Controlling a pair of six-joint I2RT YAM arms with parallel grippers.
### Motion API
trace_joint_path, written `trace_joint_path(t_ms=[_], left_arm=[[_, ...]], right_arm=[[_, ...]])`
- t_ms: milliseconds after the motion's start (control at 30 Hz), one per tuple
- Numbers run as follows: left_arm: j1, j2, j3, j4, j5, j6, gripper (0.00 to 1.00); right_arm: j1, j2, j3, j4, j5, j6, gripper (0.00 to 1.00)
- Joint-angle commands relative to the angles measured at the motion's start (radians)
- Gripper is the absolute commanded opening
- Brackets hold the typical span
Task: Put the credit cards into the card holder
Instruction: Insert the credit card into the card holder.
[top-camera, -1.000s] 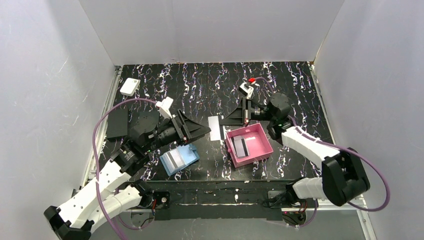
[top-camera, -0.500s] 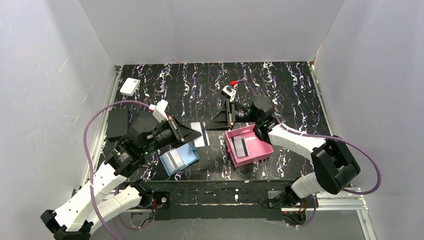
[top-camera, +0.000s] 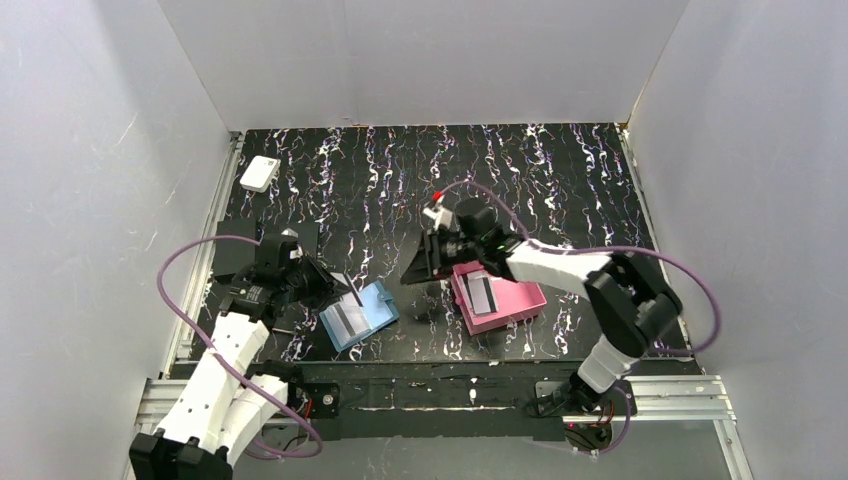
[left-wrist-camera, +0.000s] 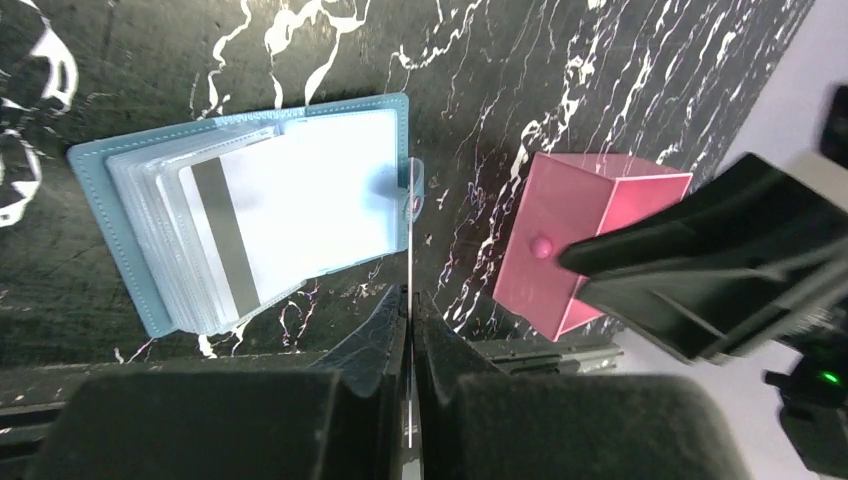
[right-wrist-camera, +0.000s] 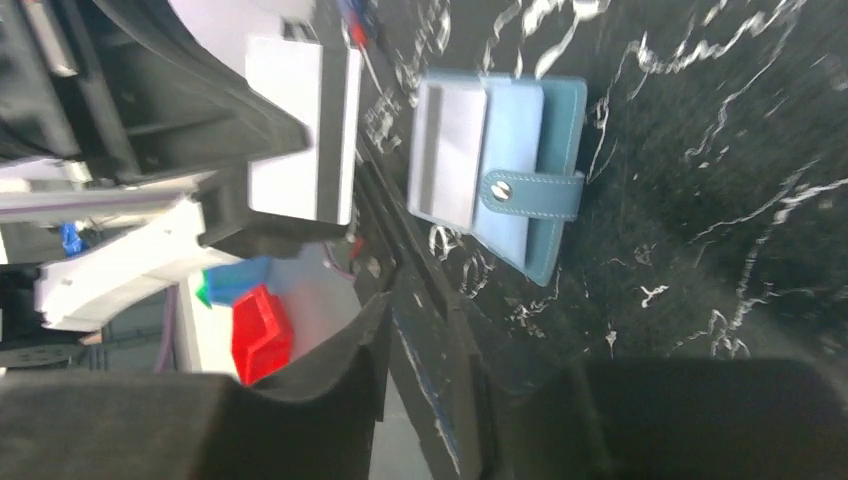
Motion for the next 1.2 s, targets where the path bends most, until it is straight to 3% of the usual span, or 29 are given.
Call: trace_joint_path(t_ms=[0,67,200,400,700,900,1167], left_arm=[[0.065,-0.022,-0.108,0.161,0.222,0.059,0.0],[0.076,-0.022,-0.154,0.202,0.244,0.055,0.0],[0.079,-0.066,-0.222,0.217,0.224,0.049,0.0],[0.08,-0.094,-0.256,0.139,0.161,0.116,0.0],[0.079,-0.106,-0.394,0.362,0.184,0.113,0.0],[0.079,-0.074,-0.443,0.423,0.175,0.11,0.0],[0.079,-0.078,-0.438,0.332,0.153,0.098,0.0]], right_arm=[[0.101,0.143,0.071,0.059,-0.006,-0.039,0.29],[0.138,0.204,0.103,0.089,-0.021,-0.039,0.19],[0.191,0.282,0.179,0.028,-0.005,-0.104,0.12],[0.196,0.324,0.205,-0.002,0.032,-0.146,0.1],[0.196,0.426,0.302,-0.051,0.056,-0.211,0.05],[0.191,0.455,0.305,-0.09,0.091,-0.24,0.03],[0.166,0.454,0.242,-0.052,0.104,-0.21,0.01]])
